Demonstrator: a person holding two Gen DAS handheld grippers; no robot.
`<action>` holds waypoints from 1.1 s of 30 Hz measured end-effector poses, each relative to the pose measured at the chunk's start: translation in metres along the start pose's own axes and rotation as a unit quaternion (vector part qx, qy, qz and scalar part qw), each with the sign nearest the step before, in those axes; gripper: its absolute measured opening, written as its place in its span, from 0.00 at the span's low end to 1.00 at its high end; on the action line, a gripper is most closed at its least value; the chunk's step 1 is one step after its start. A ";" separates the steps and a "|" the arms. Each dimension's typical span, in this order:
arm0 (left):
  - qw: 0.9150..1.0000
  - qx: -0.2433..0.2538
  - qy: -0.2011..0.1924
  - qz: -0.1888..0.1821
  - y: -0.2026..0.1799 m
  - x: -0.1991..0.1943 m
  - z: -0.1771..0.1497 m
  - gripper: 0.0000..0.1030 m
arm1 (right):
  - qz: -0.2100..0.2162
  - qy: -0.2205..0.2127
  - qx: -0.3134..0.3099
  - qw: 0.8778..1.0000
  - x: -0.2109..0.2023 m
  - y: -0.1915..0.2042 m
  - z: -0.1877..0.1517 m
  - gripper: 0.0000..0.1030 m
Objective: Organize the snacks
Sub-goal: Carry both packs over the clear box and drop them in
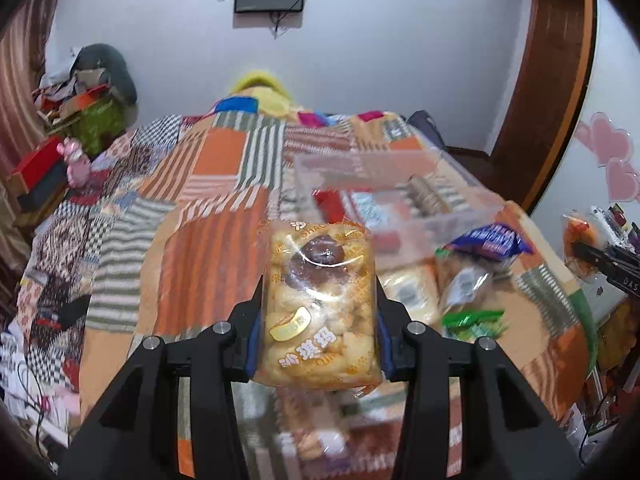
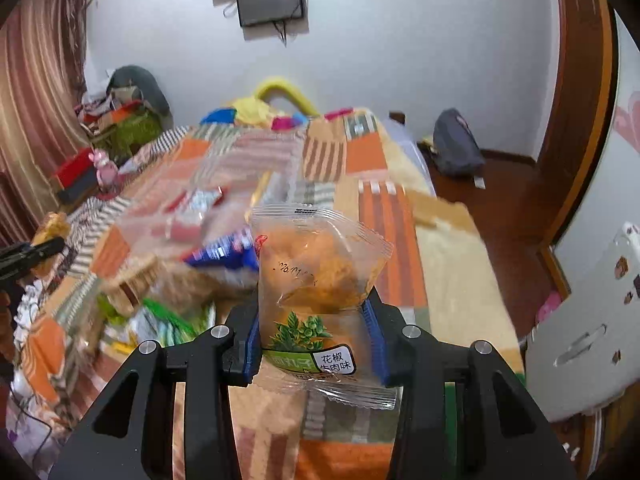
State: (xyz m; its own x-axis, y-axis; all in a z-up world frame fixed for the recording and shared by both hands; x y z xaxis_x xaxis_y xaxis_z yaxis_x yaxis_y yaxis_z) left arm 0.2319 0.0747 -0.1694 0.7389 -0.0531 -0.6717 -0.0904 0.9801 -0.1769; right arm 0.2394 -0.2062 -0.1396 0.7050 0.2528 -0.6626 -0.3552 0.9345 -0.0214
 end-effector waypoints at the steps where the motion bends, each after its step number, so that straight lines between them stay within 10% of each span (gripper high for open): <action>1: 1.000 0.003 -0.003 -0.002 -0.005 0.001 0.005 0.43 | 0.001 -0.006 -0.002 1.000 0.000 0.002 0.005 0.38; 16: 0.999 0.003 -0.012 -0.030 -0.048 0.054 0.071 0.43 | 0.028 -0.051 -0.019 0.998 0.049 0.042 0.086 0.38; 33: 0.998 0.005 0.066 -0.006 -0.051 0.153 0.067 0.43 | 0.039 0.069 -0.079 0.994 0.139 0.076 0.075 0.39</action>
State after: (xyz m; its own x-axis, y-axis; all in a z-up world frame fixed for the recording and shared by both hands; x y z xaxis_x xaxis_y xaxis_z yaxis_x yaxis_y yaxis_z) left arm 0.3940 0.0299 -0.2147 0.6453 -0.0891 -0.7587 -0.0755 0.9809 -0.1794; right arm 0.3561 -0.0819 -0.1771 0.5839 0.2758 -0.7636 -0.5049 0.8599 -0.0755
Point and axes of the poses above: each gripper's, at about its wrist camera, not at the fingertips, and x roughly the way its jaws point, y to its left, z to its top, the point moved 9 cm from there along x, roughly the way its jaws point, and after that the axes turned 7 degrees about -x, right-handed, at the moved point
